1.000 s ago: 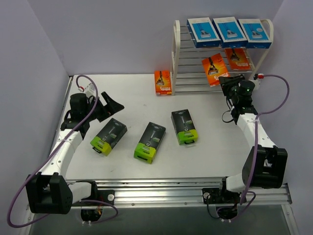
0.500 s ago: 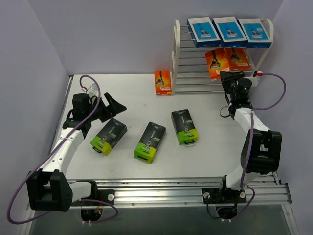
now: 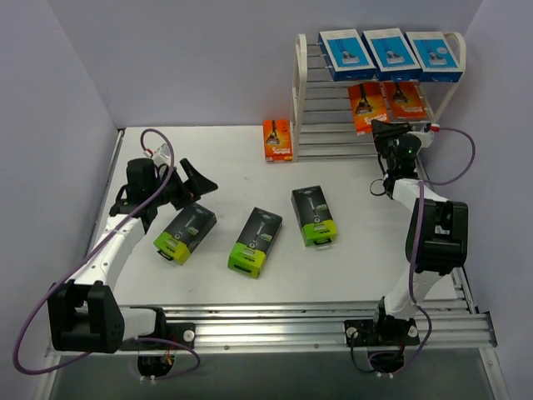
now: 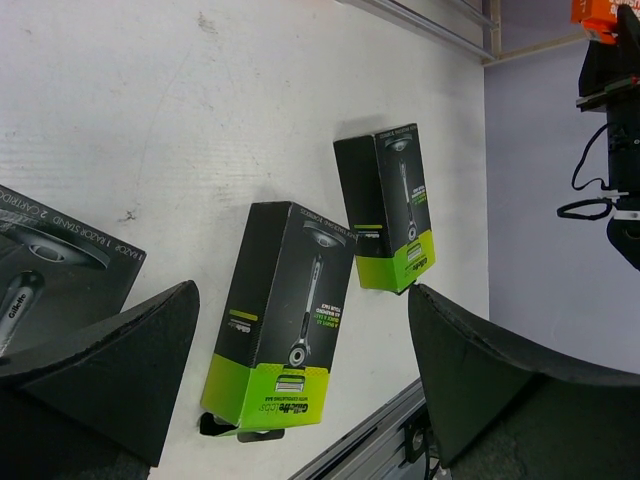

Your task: Place and organize the shaving razors onto the shelf

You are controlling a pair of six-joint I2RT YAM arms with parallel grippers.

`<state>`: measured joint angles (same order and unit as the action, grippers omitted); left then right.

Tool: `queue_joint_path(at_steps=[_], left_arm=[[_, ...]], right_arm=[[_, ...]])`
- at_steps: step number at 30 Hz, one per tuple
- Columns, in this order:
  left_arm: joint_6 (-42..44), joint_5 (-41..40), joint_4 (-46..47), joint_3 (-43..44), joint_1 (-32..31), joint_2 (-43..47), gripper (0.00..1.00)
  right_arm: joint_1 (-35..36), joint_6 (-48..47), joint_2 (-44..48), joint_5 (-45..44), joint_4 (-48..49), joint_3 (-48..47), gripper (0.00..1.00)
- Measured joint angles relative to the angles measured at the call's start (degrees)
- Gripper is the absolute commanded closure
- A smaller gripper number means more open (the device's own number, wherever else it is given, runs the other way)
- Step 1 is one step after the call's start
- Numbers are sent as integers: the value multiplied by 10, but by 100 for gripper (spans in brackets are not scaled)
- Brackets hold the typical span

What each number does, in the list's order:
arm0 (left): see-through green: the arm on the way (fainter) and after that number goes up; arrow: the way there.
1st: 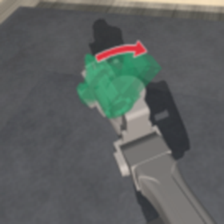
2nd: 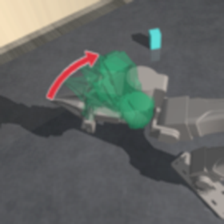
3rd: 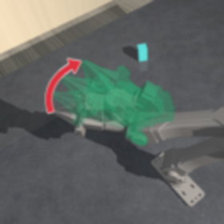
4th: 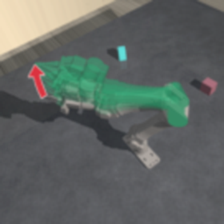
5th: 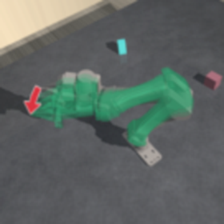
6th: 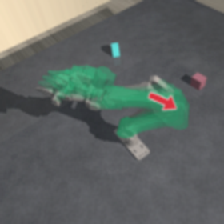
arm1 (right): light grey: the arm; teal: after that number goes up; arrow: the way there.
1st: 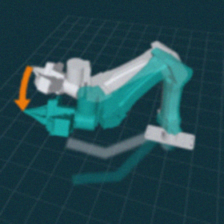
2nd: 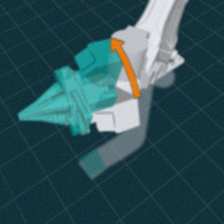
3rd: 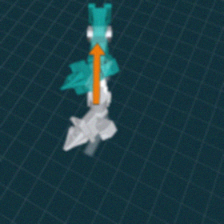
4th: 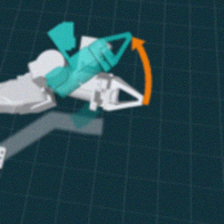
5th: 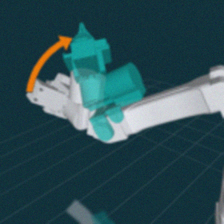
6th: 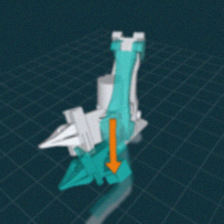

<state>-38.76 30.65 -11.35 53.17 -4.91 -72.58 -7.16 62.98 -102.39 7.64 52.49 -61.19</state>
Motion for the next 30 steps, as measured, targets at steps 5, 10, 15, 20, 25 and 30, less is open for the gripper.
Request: queue_joint_path(at_steps=[5, 10, 15, 20, 25, 30], left_arm=[[0, 5, 0, 0, -2, -7, 6], [0, 9, 1, 0, -3, -9, 6], [0, 12, 3, 0, -3, -15, 6], [0, 13, 5, 0, -3, -16, 6], [0, 14, 5, 0, -3, -16, 6], [0, 14, 8, 0, -3, -17, 6]], right_arm=[[0, 0, -16, 2, 10, -24, 100], [-1, 3, -36, 4, 13, -40, 100], [-5, 5, -56, 8, 11, -59, 100], [-8, 7, -65, 8, 8, -76, 100], [-9, 7, -74, 8, 4, -95, 100], [-11, 10, -87, 13, 0, -112, 100]])
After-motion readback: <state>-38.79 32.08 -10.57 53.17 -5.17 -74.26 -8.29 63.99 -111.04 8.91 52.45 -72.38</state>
